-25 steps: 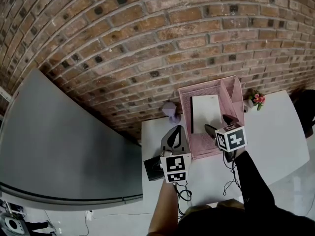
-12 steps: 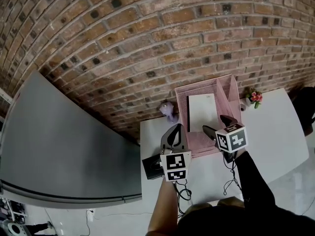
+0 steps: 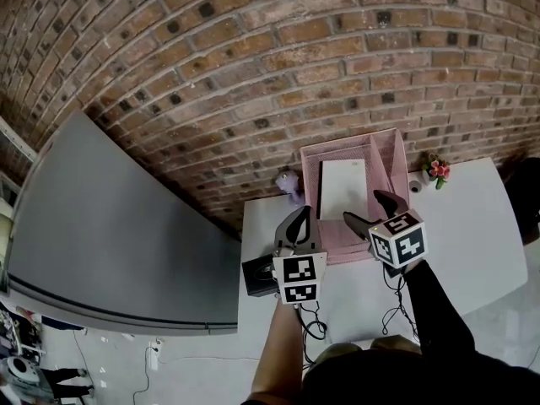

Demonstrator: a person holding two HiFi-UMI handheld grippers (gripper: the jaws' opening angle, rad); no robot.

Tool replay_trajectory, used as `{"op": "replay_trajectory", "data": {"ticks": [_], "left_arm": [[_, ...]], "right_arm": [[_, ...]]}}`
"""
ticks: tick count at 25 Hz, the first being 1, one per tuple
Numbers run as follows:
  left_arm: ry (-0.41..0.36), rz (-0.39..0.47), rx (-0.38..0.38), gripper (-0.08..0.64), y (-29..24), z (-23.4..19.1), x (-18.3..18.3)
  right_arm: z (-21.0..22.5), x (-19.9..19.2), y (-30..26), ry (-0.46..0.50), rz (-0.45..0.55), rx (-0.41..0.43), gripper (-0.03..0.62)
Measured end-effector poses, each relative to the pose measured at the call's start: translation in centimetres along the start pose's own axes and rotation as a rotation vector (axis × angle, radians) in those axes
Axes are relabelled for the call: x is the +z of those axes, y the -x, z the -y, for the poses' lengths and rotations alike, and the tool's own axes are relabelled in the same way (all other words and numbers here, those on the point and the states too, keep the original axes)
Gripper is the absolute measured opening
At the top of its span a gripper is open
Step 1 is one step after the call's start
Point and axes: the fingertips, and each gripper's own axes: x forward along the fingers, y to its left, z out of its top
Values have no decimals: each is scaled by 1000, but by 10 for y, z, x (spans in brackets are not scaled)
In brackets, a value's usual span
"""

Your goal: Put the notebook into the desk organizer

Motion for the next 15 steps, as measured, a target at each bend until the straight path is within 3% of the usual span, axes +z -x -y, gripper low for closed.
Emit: {"op": "replay_trajectory", "data": {"ticks": [4,15], "left_arm": [[-3,21,24,6,7,14,17],[-38,62,115,6,28,68,57]], "right_arm": [[12,12,20,59,49,-20,373],[47,30,92,120,225,44,373]]}}
